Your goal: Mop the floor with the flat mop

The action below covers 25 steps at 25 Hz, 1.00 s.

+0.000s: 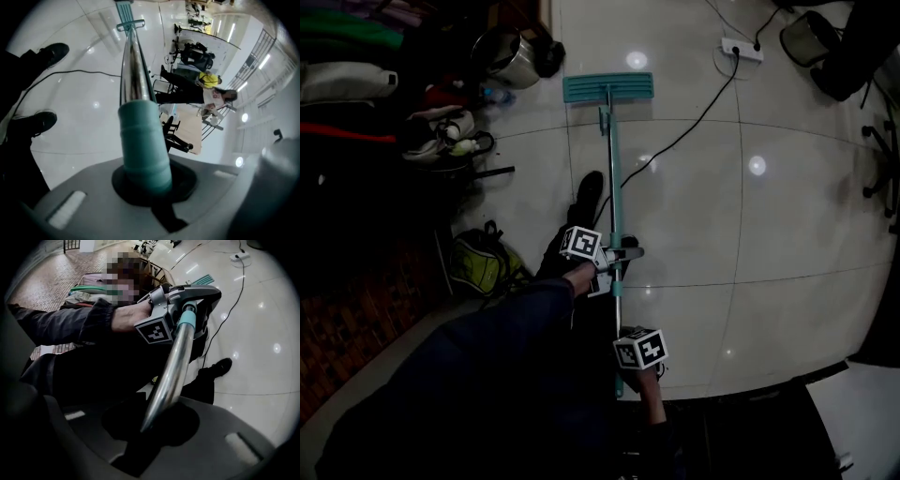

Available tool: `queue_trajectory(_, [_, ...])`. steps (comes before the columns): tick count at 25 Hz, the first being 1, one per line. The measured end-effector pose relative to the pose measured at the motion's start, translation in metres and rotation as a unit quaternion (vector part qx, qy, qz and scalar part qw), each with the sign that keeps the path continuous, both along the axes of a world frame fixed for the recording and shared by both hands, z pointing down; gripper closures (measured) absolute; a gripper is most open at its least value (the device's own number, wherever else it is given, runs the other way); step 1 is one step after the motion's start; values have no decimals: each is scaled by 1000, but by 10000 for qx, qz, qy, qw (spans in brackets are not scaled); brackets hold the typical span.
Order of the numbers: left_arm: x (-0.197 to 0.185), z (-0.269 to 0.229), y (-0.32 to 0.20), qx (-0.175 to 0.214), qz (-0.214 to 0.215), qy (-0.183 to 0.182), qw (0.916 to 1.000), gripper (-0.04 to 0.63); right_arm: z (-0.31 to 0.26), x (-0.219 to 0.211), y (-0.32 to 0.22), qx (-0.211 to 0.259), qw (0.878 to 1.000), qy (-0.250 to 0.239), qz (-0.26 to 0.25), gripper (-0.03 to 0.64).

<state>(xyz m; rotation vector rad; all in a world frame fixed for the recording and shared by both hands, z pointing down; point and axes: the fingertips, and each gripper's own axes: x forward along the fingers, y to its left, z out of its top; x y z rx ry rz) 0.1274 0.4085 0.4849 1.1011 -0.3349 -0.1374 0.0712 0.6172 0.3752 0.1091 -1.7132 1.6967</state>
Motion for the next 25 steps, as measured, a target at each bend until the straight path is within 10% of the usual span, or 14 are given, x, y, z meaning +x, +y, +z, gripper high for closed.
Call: queue_trajectory(25, [10,9,57,-37,448,-110,9989,594,12,-3,53,77,9994,-33,346,525])
